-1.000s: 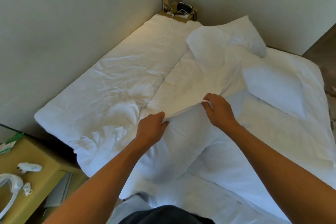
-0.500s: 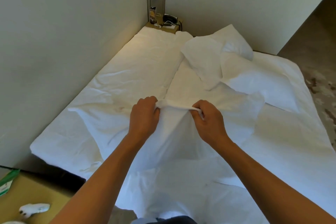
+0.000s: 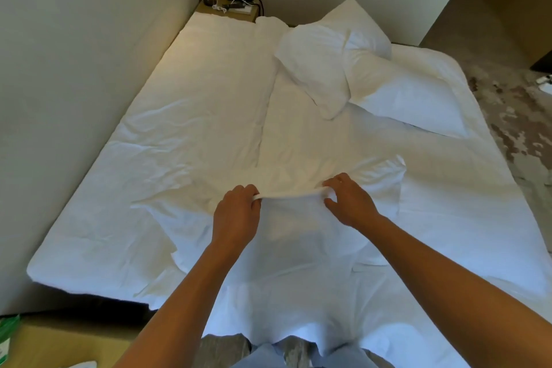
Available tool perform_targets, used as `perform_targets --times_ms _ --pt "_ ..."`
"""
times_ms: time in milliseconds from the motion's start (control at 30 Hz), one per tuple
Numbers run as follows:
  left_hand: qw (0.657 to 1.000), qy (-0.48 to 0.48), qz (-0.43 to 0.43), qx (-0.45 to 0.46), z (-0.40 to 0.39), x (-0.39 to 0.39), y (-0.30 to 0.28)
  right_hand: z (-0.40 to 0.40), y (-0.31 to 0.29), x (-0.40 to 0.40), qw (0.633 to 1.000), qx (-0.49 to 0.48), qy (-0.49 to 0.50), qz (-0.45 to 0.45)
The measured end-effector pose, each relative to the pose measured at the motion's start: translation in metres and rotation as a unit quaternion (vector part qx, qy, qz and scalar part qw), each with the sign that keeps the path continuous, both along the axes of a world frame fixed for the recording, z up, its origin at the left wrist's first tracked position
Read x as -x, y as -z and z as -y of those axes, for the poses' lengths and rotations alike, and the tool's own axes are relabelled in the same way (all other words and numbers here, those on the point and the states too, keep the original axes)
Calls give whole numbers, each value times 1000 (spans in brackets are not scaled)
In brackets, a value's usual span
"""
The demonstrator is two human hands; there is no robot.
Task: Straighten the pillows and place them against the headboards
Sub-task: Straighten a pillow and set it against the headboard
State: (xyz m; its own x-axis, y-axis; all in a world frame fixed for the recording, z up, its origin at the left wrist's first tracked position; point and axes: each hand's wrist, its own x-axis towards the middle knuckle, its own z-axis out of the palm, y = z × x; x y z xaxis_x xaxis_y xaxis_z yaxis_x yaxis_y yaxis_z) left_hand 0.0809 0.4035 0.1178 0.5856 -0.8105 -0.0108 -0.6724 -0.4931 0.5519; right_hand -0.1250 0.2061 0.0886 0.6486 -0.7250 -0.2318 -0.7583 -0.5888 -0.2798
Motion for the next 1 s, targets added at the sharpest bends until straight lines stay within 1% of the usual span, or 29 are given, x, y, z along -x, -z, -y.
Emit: perform_targets --times_ms 67,100,167,233,333,400,500,567,633,700,800,900,1000 --pt "1000 8 -2 -8 -4 -5 1 10 -4 -3 995 65 -14 -77" --pt "1000 13 -1 -13 -5 -6 2 14 -7 -5 990 103 -23 -96" --pt "1000 18 4 -23 -5 -9 2 20 -10 -5 985 149 -34 -75" --pt "999 18 10 -31 -4 -12 0 26 -14 -3 985 163 -41 -30" --pt "999 21 23 -40 4 -17 -6 35 -20 2 986 161 -32 -2" --pt "998 18 30 -42 13 -19 -12 39 -22 6 988 149 -13 42" --pt "999 5 38 -26 23 -19 -23 45 -21 14 990 59 8 125" --pt "999 -16 30 -11 25 -18 -29 50 -20 19 989 -11 -10 147" --pt "999 -34 31 -14 23 -15 -33 56 -17 21 985 -49 -36 160" --pt "998 -43 47 -30 21 -9 -35 61 -14 21 982 -49 -63 169" --pt "995 -55 62 -59 23 -3 -37 69 -9 22 981 -6 -107 162" --pt "991 -60 62 -104 30 2 -36 81 -2 28 983 9 -111 146" --pt "982 -67 91 -152 34 11 -32 96 10 34 986 5 -107 124"
